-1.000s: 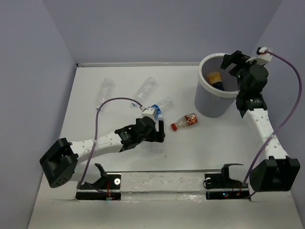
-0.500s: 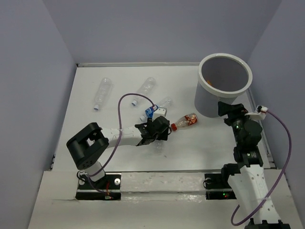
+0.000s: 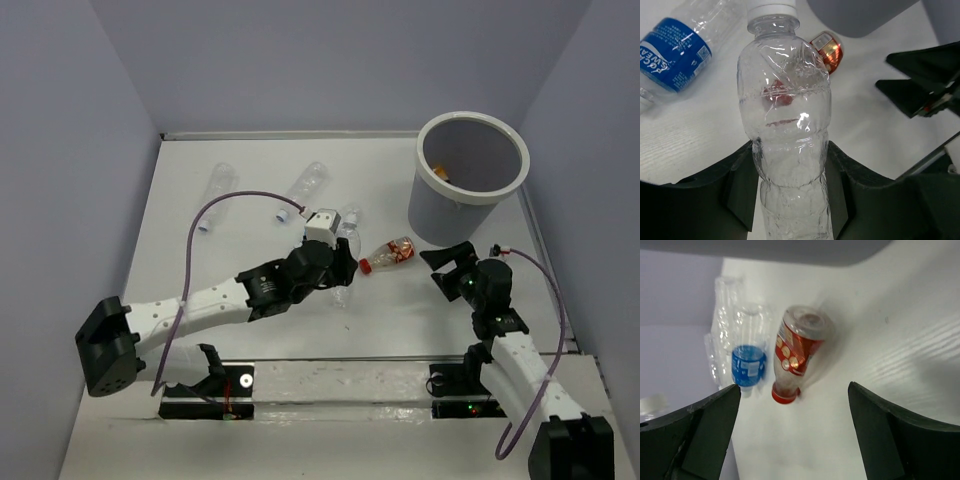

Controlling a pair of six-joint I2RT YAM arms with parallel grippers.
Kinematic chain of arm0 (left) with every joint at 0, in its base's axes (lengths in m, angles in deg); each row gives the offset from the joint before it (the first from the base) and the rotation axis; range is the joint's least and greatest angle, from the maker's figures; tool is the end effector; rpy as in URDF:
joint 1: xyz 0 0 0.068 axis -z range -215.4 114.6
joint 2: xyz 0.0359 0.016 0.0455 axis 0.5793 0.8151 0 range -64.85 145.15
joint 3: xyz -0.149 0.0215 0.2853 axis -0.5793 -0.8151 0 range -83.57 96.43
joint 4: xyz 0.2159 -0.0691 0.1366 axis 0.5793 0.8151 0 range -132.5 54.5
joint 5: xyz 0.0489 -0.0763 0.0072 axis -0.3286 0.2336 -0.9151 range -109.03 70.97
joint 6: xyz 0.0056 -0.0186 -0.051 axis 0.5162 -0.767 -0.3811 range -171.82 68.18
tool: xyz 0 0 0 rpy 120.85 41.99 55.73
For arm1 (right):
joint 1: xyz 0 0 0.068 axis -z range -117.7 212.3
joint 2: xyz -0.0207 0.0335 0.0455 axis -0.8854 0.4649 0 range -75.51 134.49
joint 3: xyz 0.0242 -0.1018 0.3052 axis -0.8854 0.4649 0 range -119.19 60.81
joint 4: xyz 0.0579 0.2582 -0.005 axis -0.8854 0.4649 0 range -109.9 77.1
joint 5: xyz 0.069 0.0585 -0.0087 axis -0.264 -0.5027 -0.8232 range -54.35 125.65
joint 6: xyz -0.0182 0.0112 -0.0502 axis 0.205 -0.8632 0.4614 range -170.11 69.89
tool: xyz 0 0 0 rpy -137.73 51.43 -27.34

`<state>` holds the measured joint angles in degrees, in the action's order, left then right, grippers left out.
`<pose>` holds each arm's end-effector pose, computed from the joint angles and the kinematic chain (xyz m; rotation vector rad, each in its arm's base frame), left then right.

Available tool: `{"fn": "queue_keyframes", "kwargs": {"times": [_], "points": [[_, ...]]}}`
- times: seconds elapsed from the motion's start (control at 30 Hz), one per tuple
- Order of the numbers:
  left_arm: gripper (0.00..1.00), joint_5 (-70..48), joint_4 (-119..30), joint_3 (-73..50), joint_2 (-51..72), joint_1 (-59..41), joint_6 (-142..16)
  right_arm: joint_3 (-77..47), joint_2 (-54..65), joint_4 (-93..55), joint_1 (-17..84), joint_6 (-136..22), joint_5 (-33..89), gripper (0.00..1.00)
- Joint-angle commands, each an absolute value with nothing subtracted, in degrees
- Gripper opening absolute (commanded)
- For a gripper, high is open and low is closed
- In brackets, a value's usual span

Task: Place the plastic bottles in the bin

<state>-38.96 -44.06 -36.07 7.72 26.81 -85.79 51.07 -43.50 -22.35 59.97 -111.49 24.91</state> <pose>0.1394 -0.2379 0.3201 0.2673 2.0158 -0.7485 0.1084 0.0113 0.2047 0.8787 1.8216 0.9094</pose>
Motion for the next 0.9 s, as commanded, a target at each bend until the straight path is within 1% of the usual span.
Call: {"fn": "queue_keyframes", "kwargs": {"times": [0.0,0.1,0.17,0.27,0.3,0.37,0.4,0.47,0.53,0.57,0.63,0.73,0.83,0.87], "points": [[0.39,-40.0,-45.2,-35.7,1.7,27.2,-86.1,51.8,-34.8,-36.8,55.0,-117.2,21.4,0.94],[0.39,-40.3,-44.7,-34.6,-0.1,27.3,-85.4,53.1,-28.2,-44.0,50.8,-121.0,22.7,0.93],[0.39,-40.2,-44.5,-34.3,-0.3,27.3,-85.1,53.0,-24.7,-47.0,47.3,-122.4,25.1,0.93],[0.39,-39.9,-44.5,-33.3,-0.3,27.3,-85.1,51.9,-17.3,-52.9,44.8,-124.3,29.5,0.92],[0.39,-39.8,-44.6,-32.7,-0.3,27.3,-85.1,51.8,-12.8,-57.2,44.8,-126.0,30.0,0.91],[0.39,-40.1,-44.9,-32.2,-1.3,27.3,-84.9,52.2,-7.8,-63.0,44.3,-128.9,30.9,0.88],[0.39,-40.2,-45.1,-31.3,-1.7,27.3,-84.2,52.3,-2.9,-68.4,44.3,-129.7,32.5,0.88],[0.39,-40.7,-45.6,-30.0,-2.4,27.3,-83.2,51.8,1.8,-72.0,43.8,-130.9,33.9,0.85],[0.39,-40.9,-46.2,-27.3,-2.5,27.4,-81.5,51.1,6.5,-78.3,43.8,-132.4,35.3,0.83],[0.39,-40.8,-46.4,-25.1,-1.9,27.4,-81.0,51.0,11.0,-82.6,43.8,-133.6,37.2,0.82],[0.39,-40.7,-46.8,-22.6,-1.0,27.4,-79.2,50.2,15.7,-86.9,43.8,-135.0,38.2,0.77],[0.39,-41.0,-47.9,-17.2,1.7,27.4,-77.1,49.3,24.7,-94.8,43.8,-137.6,38.6,0.74],[0.39,-42.0,-49.7,-11.4,5.1,27.4,-73.8,49.7,32.8,-103.5,43.8,-139.1,39.2,0.53],[0.39,-42.7,-50.2,-9.8,7.3,27.3,-72.2,50.1,34.5,-105.4,43.8,-139.7,39.0,0.42]]}}
